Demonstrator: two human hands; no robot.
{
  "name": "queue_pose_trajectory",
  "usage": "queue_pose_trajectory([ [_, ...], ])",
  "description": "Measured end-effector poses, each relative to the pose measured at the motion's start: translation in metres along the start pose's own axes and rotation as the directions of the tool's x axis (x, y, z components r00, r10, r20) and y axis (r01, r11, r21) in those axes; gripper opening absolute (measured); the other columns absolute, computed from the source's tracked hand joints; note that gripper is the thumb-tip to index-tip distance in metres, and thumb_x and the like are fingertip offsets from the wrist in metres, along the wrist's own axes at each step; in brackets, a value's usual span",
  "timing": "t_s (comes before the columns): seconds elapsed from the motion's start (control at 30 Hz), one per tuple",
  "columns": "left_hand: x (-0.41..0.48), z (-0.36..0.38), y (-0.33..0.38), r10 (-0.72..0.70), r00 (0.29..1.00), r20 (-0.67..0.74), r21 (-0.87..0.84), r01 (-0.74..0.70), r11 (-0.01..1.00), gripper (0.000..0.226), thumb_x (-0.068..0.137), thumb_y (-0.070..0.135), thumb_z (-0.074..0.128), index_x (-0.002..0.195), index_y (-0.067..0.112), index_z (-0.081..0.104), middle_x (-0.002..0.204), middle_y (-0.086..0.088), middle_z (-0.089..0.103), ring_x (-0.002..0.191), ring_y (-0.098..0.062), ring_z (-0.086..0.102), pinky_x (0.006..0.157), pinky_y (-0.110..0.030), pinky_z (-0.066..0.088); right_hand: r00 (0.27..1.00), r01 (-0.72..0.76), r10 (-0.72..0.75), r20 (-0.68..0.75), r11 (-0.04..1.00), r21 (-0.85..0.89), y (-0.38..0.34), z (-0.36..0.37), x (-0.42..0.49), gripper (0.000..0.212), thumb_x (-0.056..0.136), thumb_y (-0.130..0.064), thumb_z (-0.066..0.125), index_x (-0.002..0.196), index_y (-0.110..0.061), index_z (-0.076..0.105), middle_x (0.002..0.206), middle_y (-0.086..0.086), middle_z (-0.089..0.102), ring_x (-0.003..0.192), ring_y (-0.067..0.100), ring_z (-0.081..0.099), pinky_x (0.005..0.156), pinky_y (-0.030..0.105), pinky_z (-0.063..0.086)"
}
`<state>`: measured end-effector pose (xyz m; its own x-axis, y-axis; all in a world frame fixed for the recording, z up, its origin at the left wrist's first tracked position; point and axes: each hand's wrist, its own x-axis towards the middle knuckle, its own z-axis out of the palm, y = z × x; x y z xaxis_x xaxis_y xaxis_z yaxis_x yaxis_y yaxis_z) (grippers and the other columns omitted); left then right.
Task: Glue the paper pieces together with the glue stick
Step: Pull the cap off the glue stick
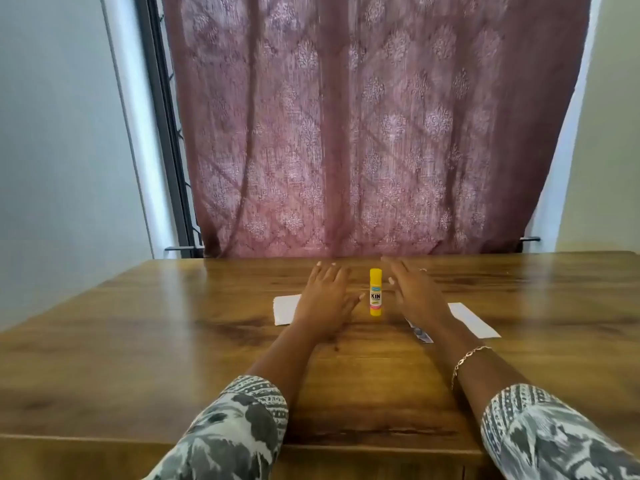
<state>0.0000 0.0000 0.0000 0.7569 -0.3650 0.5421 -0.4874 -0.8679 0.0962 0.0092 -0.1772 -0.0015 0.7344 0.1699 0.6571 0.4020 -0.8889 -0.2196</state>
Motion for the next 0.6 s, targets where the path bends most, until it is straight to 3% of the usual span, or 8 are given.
queue_pose_trajectory([
  [0.17, 0.016, 0.014, 0.002, 0.036, 0.998, 0.046, -0.043, -0.034, 0.998, 0.045, 0.092, 0.035, 0.047, 0.126, 0.005, 0.046, 0.129, -0.014, 0.053, 0.125, -0.028, 0.042, 0.114, -0.034, 0.013, 0.999, 0.045, -0.045, -0.011, 0.998, 0.033, 0.000, 0.005, 0.013, 0.039, 0.092, -0.017, 0.043, 0.131, -0.016, 0.045, 0.123, 0.010, 0.055, 0.103, 0.030, 0.056, 0.075, 0.032, 0.041],
  [0.27, 0.016, 0.022, 0.004, 0.039, 0.997, 0.060, -0.082, -0.034, 0.996, 0.045, 0.092, 0.034, 0.045, 0.127, 0.005, 0.045, 0.127, -0.015, 0.054, 0.124, -0.029, 0.044, 0.114, -0.033, 0.013, 0.998, 0.059, -0.060, 0.030, 0.997, 0.046, 0.000, 0.005, 0.021, 0.032, 0.090, -0.031, 0.049, 0.117, -0.015, 0.055, 0.105, 0.006, 0.060, 0.092, 0.026, 0.058, 0.070, 0.029, 0.039],
  [0.4, 0.011, 0.022, 0.006, 0.027, 0.998, 0.060, -0.206, -0.014, 0.978, 0.053, 0.090, 0.039, 0.050, 0.132, 0.008, 0.041, 0.130, -0.014, 0.051, 0.127, -0.029, 0.038, 0.107, -0.031, 0.021, 0.999, 0.022, -0.032, 0.044, 0.976, 0.218, -0.002, 0.004, 0.023, 0.017, 0.085, -0.024, 0.059, 0.094, -0.010, 0.058, 0.068, -0.014, 0.048, 0.060, 0.001, 0.046, 0.054, 0.017, 0.030],
  [0.5, 0.013, 0.025, 0.002, -0.008, 0.999, 0.034, -0.299, 0.018, 0.954, 0.056, 0.084, 0.050, 0.051, 0.125, 0.012, 0.048, 0.120, -0.012, 0.057, 0.119, -0.027, 0.045, 0.094, -0.037, 0.037, 0.999, -0.031, 0.024, 0.022, 0.911, 0.412, -0.005, 0.003, 0.025, 0.009, 0.083, -0.017, 0.062, 0.089, -0.011, 0.059, 0.063, -0.012, 0.048, 0.053, 0.002, 0.045, 0.052, 0.014, 0.033],
  [0.6, 0.016, 0.025, 0.001, -0.041, 0.999, -0.001, -0.387, 0.038, 0.921, 0.056, 0.076, 0.055, 0.045, 0.105, 0.010, 0.058, 0.096, -0.013, 0.065, 0.093, -0.028, 0.057, 0.073, -0.038, 0.043, 1.000, -0.013, -0.002, 0.028, 0.852, 0.524, -0.010, 0.005, 0.024, 0.007, 0.083, -0.012, 0.061, 0.090, -0.010, 0.060, 0.068, -0.001, 0.054, 0.057, 0.006, 0.046, 0.056, 0.020, 0.037],
])
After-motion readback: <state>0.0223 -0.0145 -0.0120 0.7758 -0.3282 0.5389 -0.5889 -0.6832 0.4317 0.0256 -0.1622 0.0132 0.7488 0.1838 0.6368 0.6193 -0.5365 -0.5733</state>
